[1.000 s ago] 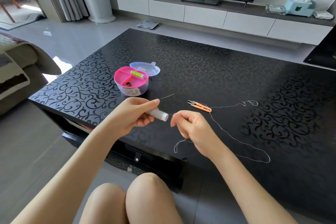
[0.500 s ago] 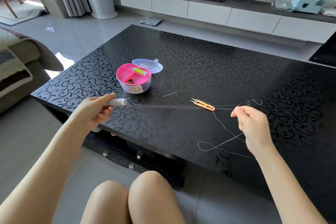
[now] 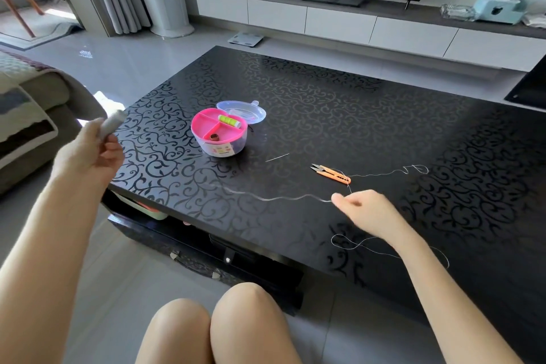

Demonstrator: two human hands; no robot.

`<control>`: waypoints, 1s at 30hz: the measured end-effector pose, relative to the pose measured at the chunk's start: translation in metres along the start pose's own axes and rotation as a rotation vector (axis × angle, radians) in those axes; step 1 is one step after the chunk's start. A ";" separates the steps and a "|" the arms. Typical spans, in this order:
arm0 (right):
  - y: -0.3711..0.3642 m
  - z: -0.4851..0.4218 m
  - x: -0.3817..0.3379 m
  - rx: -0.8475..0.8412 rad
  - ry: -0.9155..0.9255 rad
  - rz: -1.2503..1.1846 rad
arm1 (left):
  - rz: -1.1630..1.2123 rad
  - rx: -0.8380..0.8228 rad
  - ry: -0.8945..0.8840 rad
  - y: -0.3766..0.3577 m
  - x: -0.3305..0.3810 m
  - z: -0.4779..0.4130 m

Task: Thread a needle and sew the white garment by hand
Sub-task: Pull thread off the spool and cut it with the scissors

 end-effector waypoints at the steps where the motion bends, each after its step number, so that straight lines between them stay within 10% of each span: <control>1: -0.002 0.000 -0.004 0.008 0.049 0.210 | -0.010 -0.016 -0.016 -0.009 -0.001 0.011; 5: 0.014 -0.010 -0.012 0.331 0.042 0.494 | -0.152 -0.155 -0.147 -0.042 -0.010 0.061; 9: 0.032 -0.004 -0.041 0.551 0.192 -0.007 | -0.319 -0.300 -0.196 -0.070 -0.028 0.106; 13: -0.009 0.010 -0.106 -0.163 0.217 -0.951 | -0.434 -0.490 -0.170 -0.096 -0.055 0.143; 16: -0.042 0.026 -0.142 -0.429 0.307 -1.044 | -0.496 -0.593 -0.145 -0.106 -0.073 0.156; 30: -0.054 -0.010 -0.097 -0.170 0.207 -0.675 | -0.590 -0.526 0.151 -0.059 -0.116 0.094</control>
Point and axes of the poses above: each hand's wrist, its own z-axis away from the middle knuckle, its own y-axis out of the back of the hand, x = y × z, the point moved 5 cm from there along -z, towards the middle knuckle, and after that the axes turned 13 degrees about x, right-handed, at the moved point
